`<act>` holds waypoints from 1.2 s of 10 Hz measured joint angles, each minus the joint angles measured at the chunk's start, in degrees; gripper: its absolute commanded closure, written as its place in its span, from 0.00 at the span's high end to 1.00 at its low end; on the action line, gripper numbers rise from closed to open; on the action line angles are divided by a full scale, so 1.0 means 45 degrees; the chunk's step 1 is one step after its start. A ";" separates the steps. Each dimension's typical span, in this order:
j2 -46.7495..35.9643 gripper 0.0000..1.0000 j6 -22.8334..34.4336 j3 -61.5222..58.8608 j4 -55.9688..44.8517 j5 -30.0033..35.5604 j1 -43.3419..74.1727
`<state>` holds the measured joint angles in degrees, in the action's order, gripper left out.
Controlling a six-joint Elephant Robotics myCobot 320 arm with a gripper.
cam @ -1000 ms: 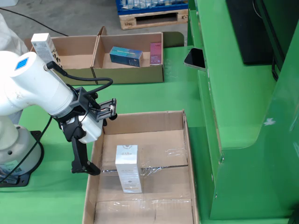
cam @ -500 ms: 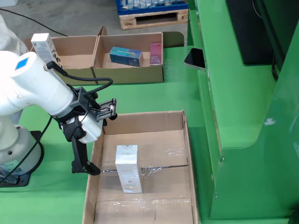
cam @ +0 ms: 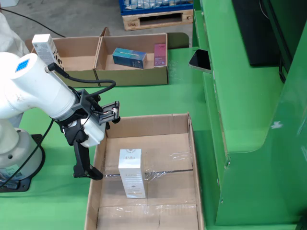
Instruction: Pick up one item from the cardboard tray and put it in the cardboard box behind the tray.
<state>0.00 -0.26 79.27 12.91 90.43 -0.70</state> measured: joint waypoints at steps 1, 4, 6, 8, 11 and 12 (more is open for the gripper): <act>0.0000 1.00 0.0000 0.0000 0.0000 0.0000 0.0000; 0.0331 1.00 0.0000 -0.0487 -0.0156 -0.0018 -0.0020; 0.0898 1.00 0.0000 -0.1249 -0.0311 -0.0078 -0.0176; 0.1307 1.00 0.0000 -0.1660 -0.0156 -0.0213 -0.0273; 0.1502 1.00 -0.0038 -0.1913 -0.0176 -0.0233 -0.0351; 0.1951 1.00 -0.0196 -0.2422 -0.0331 -0.0273 -0.0429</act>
<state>8.78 -1.14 68.37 11.42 89.20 -2.63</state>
